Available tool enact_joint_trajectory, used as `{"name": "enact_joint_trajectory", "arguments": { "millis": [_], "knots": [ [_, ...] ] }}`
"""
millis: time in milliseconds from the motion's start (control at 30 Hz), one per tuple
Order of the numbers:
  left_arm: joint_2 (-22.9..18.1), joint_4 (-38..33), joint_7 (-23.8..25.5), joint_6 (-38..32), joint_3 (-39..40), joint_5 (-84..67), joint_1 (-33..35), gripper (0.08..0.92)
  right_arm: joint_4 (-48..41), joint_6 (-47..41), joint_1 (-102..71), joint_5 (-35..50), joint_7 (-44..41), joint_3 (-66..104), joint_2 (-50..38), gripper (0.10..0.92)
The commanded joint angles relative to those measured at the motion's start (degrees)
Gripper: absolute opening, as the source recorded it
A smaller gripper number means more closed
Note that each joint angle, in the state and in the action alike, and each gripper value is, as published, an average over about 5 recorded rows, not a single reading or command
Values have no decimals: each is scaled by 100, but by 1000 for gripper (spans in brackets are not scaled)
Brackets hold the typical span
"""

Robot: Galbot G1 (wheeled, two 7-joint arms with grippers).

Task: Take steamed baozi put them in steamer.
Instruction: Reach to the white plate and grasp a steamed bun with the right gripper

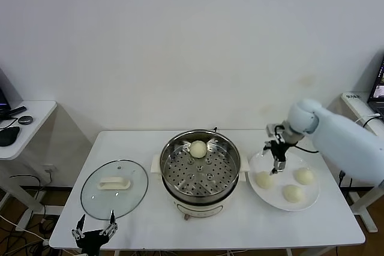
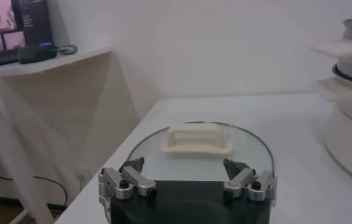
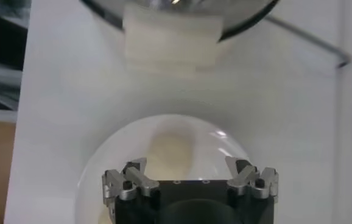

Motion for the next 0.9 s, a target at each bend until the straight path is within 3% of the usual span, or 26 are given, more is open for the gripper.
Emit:
{"name": "enact_joint_trajectory", "arguments": {
  "millis": [33, 567, 900],
  "knots": [
    [1, 30, 1, -1, -5, -5, 8, 823, -669, 561, -651, -595, -64, 300, 440, 823],
    [-21, 83, 4, -4, 35, 20, -18, 823, -1085, 862, -801, -788, 709, 400, 585, 823],
    [-13, 116, 7, -3, 43, 22, -19, 823, -1044, 728, -858, -638, 520, 373, 613, 823]
  ]
}}
